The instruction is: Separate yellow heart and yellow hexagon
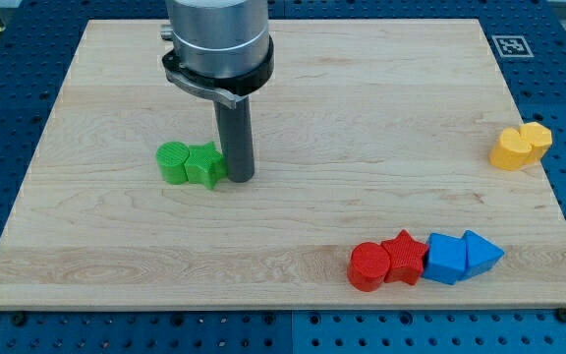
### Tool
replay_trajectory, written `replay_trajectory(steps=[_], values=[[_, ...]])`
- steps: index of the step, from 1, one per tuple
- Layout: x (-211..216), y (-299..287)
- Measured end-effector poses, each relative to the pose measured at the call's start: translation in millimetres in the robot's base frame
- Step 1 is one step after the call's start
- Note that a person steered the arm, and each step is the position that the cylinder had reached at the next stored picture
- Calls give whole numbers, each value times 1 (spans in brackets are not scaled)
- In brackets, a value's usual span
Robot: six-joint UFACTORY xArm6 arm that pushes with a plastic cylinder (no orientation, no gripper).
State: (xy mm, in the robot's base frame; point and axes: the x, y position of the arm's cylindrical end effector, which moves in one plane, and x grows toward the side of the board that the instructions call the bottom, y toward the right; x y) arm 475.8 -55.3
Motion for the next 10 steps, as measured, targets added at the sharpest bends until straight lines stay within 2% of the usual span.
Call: replay_trajectory(steps=[2, 3, 4, 5, 6, 7, 9, 10], values=[[-78, 28], [-133, 83], [-165, 165], [-175, 252], [-175, 362], [-174, 398], [-157, 401], [-85, 400]])
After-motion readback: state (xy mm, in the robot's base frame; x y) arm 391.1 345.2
